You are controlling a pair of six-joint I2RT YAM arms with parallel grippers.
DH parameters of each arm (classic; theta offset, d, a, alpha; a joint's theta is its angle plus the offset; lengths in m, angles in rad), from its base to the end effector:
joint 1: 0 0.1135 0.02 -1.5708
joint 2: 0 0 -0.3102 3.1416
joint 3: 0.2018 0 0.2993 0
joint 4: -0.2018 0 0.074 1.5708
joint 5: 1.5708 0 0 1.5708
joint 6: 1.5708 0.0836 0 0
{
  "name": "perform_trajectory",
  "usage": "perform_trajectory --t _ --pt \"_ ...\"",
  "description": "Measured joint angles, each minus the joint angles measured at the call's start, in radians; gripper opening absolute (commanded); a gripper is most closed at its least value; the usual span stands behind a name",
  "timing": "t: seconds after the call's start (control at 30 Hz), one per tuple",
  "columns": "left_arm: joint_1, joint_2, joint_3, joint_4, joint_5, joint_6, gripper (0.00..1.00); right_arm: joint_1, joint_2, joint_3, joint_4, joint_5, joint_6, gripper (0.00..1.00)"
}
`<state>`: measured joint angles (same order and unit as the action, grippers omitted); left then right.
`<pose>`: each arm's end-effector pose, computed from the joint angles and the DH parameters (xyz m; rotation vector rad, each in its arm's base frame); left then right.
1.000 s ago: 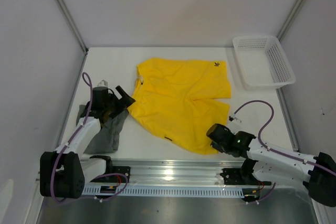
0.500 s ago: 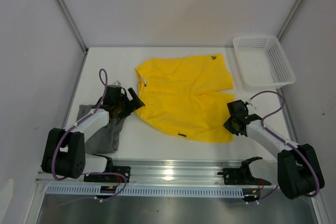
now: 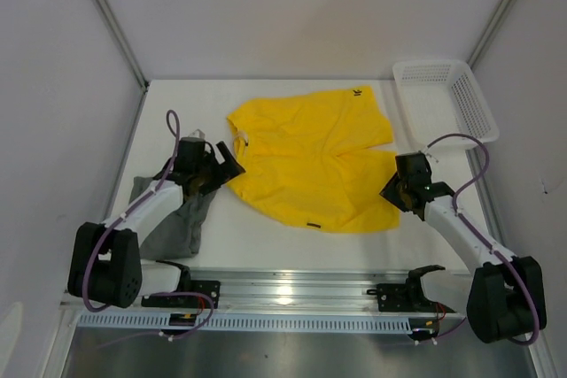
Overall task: Fold and stack the shorts
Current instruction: Flatten the shorts out
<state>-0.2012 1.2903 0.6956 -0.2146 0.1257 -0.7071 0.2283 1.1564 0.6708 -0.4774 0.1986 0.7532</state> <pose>0.3104 -0.0740 0.1834 -0.5534 2.3876 -0.5688 0.2682 0.0454 0.1856 0.7274 2.4050 0.1505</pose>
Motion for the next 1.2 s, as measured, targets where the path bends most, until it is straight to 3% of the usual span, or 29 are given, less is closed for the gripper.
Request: perform_trajectory --t 0.2,0.67,1.2 --pt "-0.003 -0.05 0.005 -0.057 -0.015 0.0 0.99 -0.003 -0.156 -0.046 -0.09 0.002 0.018 0.42" --pt "-0.006 -0.132 -0.021 -0.098 -0.037 -0.026 0.99 0.089 -0.383 -0.159 -0.33 0.055 0.269 0.47" --pt "-0.014 -0.172 -0.032 -0.111 -0.045 -0.026 0.99 0.095 -0.261 -0.252 -0.208 0.071 0.382 0.52"
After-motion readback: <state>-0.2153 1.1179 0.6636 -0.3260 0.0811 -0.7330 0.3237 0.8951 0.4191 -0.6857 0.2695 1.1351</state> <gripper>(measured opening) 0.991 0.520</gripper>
